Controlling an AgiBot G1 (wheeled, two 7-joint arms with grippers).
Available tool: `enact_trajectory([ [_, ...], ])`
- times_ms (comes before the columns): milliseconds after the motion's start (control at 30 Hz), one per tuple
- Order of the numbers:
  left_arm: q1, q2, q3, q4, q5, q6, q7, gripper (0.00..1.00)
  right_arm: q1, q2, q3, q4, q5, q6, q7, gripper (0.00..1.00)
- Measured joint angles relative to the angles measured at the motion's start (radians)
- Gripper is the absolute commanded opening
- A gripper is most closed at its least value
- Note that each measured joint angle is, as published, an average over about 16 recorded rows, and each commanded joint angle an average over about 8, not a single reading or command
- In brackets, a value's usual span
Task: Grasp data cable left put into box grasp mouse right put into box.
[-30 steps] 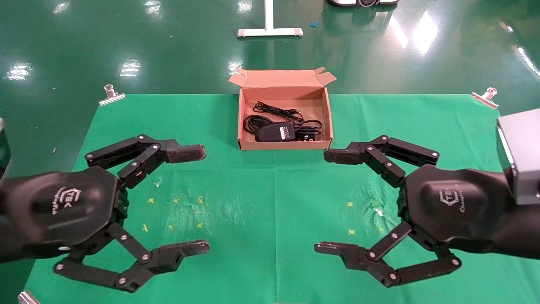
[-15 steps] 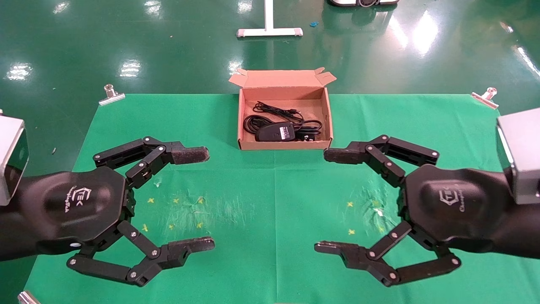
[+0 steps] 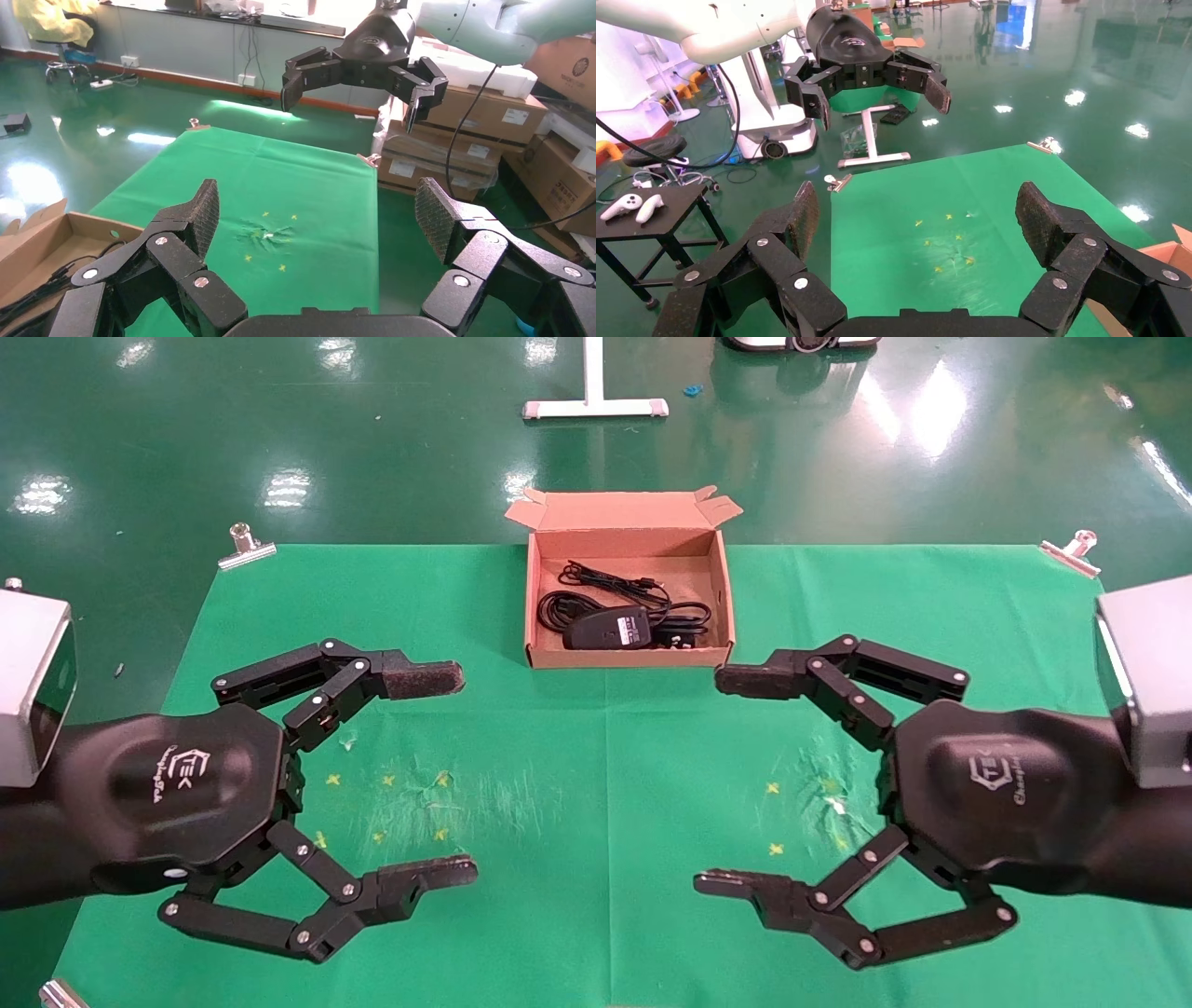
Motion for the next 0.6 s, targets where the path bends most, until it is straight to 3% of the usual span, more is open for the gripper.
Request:
enact_trajectory([
  [600,-0.002,0.001,0.002,0.001,0.005,-0.001,-0.001,1.00,0.000,0.000,0.000,0.000,0.000,0.000,0.000,1.00],
])
